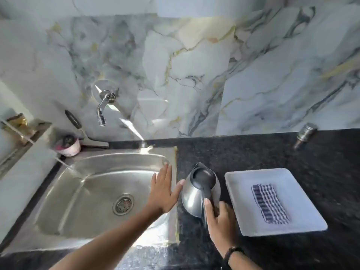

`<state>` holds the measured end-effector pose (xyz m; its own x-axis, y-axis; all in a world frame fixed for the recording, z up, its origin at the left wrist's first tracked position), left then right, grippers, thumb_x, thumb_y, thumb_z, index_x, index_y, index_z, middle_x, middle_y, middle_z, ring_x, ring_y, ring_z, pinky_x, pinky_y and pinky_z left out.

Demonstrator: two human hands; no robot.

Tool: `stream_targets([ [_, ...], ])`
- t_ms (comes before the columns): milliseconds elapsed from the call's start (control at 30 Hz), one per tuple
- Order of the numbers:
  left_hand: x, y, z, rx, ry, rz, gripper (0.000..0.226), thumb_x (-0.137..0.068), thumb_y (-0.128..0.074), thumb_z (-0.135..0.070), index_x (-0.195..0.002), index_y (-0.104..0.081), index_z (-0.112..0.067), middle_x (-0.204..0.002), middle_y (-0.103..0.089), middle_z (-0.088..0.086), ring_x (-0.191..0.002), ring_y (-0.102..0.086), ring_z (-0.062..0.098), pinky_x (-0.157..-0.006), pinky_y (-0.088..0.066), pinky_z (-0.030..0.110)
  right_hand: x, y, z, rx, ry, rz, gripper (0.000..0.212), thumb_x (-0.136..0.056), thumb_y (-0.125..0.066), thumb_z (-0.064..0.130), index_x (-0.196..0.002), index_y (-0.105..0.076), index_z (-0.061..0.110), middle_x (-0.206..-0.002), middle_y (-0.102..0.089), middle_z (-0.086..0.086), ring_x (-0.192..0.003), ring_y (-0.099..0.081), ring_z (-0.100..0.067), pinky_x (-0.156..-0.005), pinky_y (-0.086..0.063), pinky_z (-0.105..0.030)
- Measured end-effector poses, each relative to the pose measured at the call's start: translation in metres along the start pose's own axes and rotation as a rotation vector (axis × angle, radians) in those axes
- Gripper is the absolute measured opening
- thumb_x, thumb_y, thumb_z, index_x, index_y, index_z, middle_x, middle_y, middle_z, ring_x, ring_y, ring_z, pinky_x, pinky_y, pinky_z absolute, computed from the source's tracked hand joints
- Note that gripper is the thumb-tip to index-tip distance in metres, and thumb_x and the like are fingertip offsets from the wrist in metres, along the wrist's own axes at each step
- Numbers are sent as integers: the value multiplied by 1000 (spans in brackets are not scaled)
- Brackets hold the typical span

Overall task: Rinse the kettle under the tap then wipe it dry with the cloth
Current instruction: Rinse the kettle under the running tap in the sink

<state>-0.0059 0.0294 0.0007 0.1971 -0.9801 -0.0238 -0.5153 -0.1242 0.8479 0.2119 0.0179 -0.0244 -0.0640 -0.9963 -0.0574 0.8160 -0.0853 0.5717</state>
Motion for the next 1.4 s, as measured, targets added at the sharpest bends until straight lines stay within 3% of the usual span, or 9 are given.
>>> stream_targets([
  [100, 5, -5, -2, -13, -13, -2, 85, -93, -17, -71, -159, 0, -19, -168, 2, 1, -153, 9, 11, -124, 7, 43, 1, -19, -5, -388, -239, 137, 71, -81, -52, 76, -58, -64, 10, -55, -68, -2, -53, -61, -10, -55, -43, -16],
  [233, 6, 3, -6, 7, -23, -42, 81, -96, -23, -65, -159, -2, -19, -168, 1, 0, -154, 6, 11, -124, 6, 45, -13, -28, 6, -627, -300, 162, 72, -78, -63, 66, -44, -41, 7, -39, -38, -9, -38, -35, -18, -41, -34, -23],
  [433, -5, 44, 1, -12, -99, -188, 83, -94, -25, -70, -159, -9, -22, -167, 2, -5, -154, 5, 9, -124, 5, 47, -49, -36, 35, -653, -238, 302, 84, -76, -60, 70, -51, -37, -7, -47, -35, -14, -33, -32, -18, -37, -29, -24],
  [600, -17, 99, 32, -59, -88, -351, 79, -85, -44, -76, -138, -51, -17, -166, -17, 1, -153, -12, 14, -123, 1, 52, -64, -103, 110, -683, -122, 470, 83, -66, -57, 88, -44, -52, 9, -34, -39, -9, -25, -35, -18, -33, -27, -20],
  [800, -36, 175, 113, 42, 121, -518, 79, -76, -60, -71, -129, -59, -12, -164, -24, 6, -153, -16, 22, -123, -2, 49, -76, -206, 204, -733, -11, 561, 74, -79, -53, 82, -42, -57, 17, -33, -43, 1, -28, -38, -13, -35, -29, -19],
  [933, -50, 190, 162, 186, 220, -476, 73, -74, -64, -69, -128, -57, -20, -167, -13, 1, -152, -14, 27, -121, -17, 43, -81, -261, 226, -824, -58, 617, 75, -77, -57, 77, -72, -66, 2, -53, -52, -13, -41, -43, -18, -42, -32, -25],
  [1167, -75, 212, 192, -92, 42, -441, 30, -87, -69, -26, -109, -53, -13, -166, -9, 16, -153, -10, 35, -119, -22, 55, -73, -326, 230, -790, -115, 687, 83, -84, -46, 80, -36, -47, 12, -33, -43, -10, -29, -38, -21, -39, -33, -27],
  [1267, -88, 209, 173, -549, -84, -337, 29, -77, -72, -25, -97, -54, -15, -165, -14, 19, -152, -11, 38, -114, -16, 70, -76, -341, 231, -893, -147, 754, 79, -82, -52, 81, -54, -67, 8, -53, -64, -18, -46, -58, -29, -54, -45, -34],
  [1400, -99, 188, 156, -874, -209, -282, 36, -71, -70, -30, -104, -68, -17, -164, -24, 14, -151, -23, 33, -113, -9, 66, -91, -359, 237, -1011, -260, 740, 42, -103, -43, 55, -112, -77, 33, -118, -77, -7, -108, -74, -22, -81, -58, -35],
])
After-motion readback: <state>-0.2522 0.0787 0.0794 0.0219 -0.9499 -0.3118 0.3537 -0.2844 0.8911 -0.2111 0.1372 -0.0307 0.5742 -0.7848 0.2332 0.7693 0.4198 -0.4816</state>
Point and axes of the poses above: each hand's wrist, its own x-axis away from the middle knuckle, its own y-axis out of the back of the hand, z = x × y, the point moved 3 cm from there along -x, towards the middle knuckle
